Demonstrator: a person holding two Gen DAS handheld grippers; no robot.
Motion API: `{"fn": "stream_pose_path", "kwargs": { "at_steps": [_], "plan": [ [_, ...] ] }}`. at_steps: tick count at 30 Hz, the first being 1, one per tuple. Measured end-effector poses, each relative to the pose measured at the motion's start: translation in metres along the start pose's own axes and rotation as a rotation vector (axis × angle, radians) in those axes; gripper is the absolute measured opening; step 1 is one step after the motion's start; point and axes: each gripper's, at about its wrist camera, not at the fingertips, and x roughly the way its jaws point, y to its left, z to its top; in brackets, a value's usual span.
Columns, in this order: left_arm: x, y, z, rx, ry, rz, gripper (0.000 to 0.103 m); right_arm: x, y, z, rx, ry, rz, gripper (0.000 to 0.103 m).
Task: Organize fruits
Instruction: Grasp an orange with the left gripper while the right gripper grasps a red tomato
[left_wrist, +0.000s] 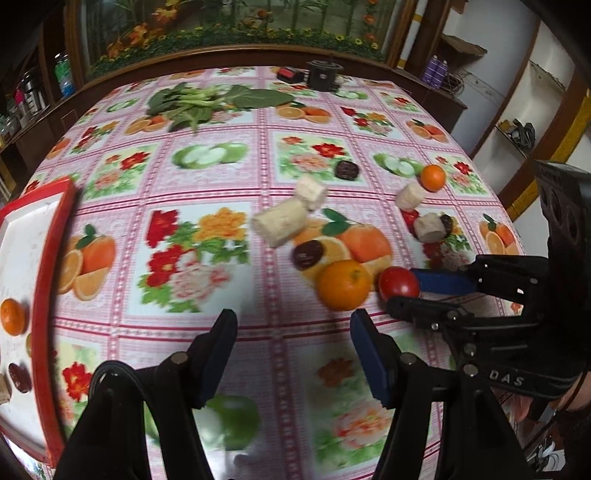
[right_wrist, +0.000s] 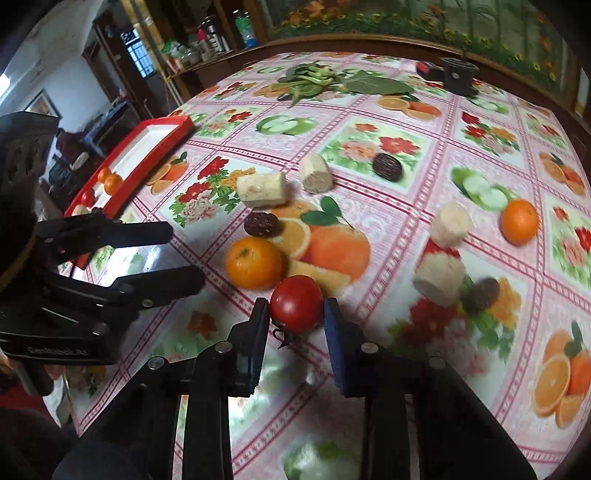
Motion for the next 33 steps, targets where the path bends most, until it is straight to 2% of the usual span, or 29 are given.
{"fn": "stream_pose_path", "kwargs": {
  "at_steps": [10, 11, 12, 15, 18, 33],
  "plan": [
    [0.02, -0.027, 0.013, 0.016, 0.002, -0.03, 0.066, -0.022, -0.013, -0.019, 0.037, -0.025, -0.071, 0.029],
    [0.022, -0.028, 0.013, 0.012, 0.004, -0.042, 0.062, -0.023, -0.015, -0.021, 0.04, -0.024, -0.079, 0.03],
    [0.023, -0.028, 0.013, 0.006, 0.004, -0.055, 0.051, -0.024, -0.016, -0.022, 0.043, -0.024, -0.082, 0.03],
    [0.029, -0.026, 0.013, -0.002, 0.012, -0.06, 0.039, -0.023, -0.021, -0.024, 0.064, -0.023, -0.088, 0.03],
    [0.028, -0.017, 0.012, -0.039, 0.007, -0.098, 0.039, -0.02, -0.022, -0.024, 0.077, -0.018, -0.086, 0.03],
    [0.001, 0.009, -0.011, -0.058, -0.028, -0.045, 0.039, -0.021, -0.004, -0.021, 0.045, -0.033, -0.113, 0.03]
  ]
}}
